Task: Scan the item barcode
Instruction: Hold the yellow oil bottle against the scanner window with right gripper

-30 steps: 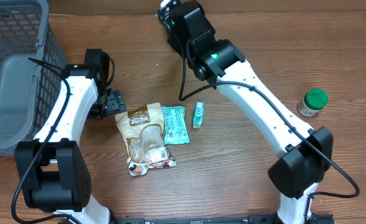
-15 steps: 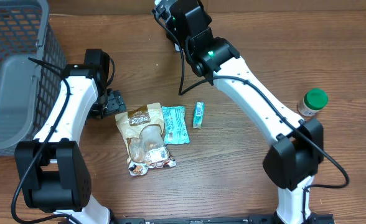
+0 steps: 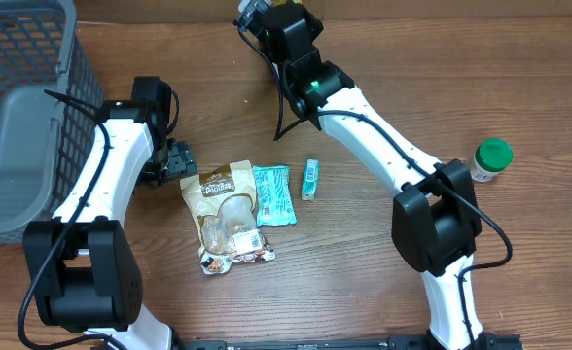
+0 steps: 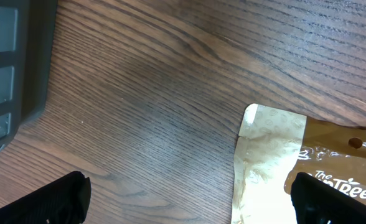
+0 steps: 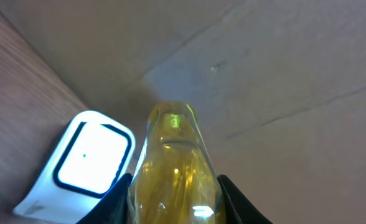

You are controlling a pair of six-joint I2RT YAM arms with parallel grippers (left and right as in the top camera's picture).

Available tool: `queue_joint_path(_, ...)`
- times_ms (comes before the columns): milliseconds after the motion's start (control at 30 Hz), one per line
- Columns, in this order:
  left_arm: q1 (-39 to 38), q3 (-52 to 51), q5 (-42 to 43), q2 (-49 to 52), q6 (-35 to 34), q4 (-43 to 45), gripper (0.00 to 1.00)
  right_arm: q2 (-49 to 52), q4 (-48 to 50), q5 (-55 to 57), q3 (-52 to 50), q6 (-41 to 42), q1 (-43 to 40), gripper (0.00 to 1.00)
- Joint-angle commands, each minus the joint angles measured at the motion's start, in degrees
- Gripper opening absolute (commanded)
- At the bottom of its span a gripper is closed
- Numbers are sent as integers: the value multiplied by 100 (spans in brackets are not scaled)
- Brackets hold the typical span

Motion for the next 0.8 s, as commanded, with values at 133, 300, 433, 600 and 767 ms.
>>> queue_joint_path(133, 20, 0, -116, 61, -39, 7, 99, 511, 433, 468, 131, -822, 24, 4)
queue_joint_path(300, 20, 0, -116, 61, -39, 7, 100, 756, 1032, 780, 131, -968, 66, 4)
queue_joint_path(433, 20, 0, -118, 61, -39, 7, 100, 822, 1388, 802, 131, -964, 76, 4)
queue_joint_path(600, 20, 0, -118, 61, -39, 7, 99, 942, 1429, 778, 131, -966, 74, 4)
queue_joint_path(767, 20, 0, -118, 61, -39, 7, 100, 1038, 1434, 776, 131, -944, 74, 4)
